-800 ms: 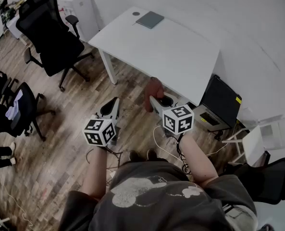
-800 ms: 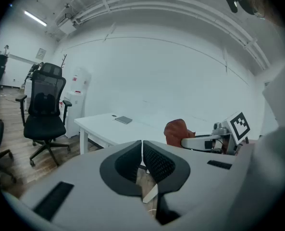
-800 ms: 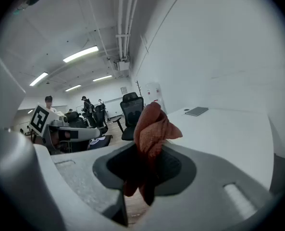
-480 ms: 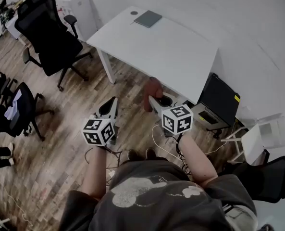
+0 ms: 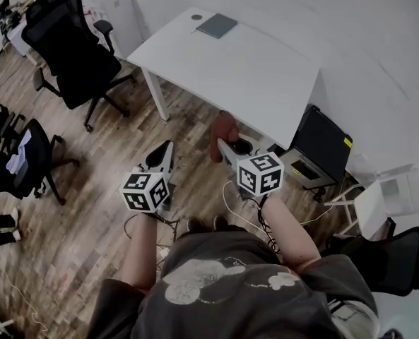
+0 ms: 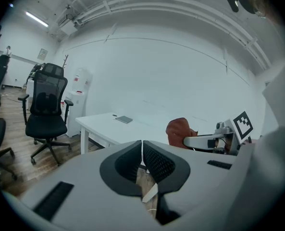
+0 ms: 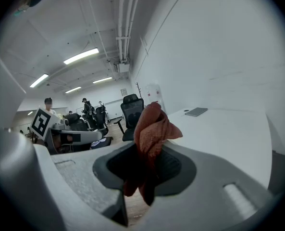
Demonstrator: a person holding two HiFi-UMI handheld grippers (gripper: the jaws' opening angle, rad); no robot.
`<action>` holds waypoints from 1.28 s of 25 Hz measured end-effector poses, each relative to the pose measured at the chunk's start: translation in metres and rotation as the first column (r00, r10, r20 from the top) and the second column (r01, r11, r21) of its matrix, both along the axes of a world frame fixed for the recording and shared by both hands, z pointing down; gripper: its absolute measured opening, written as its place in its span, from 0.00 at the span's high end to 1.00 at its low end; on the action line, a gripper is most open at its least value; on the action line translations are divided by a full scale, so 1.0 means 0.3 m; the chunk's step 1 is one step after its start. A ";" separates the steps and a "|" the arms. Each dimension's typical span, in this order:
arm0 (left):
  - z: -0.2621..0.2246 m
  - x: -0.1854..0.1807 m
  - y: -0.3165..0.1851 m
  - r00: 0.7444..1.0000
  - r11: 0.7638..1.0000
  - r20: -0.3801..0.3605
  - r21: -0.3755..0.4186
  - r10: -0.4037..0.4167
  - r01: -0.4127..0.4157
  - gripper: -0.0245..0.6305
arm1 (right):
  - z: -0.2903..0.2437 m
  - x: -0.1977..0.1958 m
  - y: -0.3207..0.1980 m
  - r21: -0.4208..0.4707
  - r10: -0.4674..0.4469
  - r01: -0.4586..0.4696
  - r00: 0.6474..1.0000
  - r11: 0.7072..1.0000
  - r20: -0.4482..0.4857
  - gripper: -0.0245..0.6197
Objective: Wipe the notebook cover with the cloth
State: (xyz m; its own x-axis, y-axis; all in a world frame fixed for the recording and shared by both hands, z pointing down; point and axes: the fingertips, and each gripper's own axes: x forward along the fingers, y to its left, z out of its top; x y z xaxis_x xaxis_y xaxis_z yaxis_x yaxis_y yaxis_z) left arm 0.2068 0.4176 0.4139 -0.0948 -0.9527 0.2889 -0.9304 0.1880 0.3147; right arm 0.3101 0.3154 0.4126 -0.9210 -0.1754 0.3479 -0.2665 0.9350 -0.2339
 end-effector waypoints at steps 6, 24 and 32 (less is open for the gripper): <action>0.015 -0.064 0.087 1.000 1.000 -0.004 0.008 -0.025 0.025 0.96 | 0.011 -0.035 0.038 -0.016 0.025 -0.025 1.000 1.000 0.005 0.80; 0.033 -0.223 0.215 0.997 0.997 -0.016 0.033 -0.072 0.072 0.96 | 0.029 -0.220 0.167 0.022 -0.042 0.043 0.999 0.999 -0.015 0.79; 0.066 -0.332 0.131 0.995 0.995 -0.012 0.006 -0.101 0.101 0.96 | 0.042 -0.348 0.048 0.003 -0.063 0.063 0.998 0.998 0.008 0.79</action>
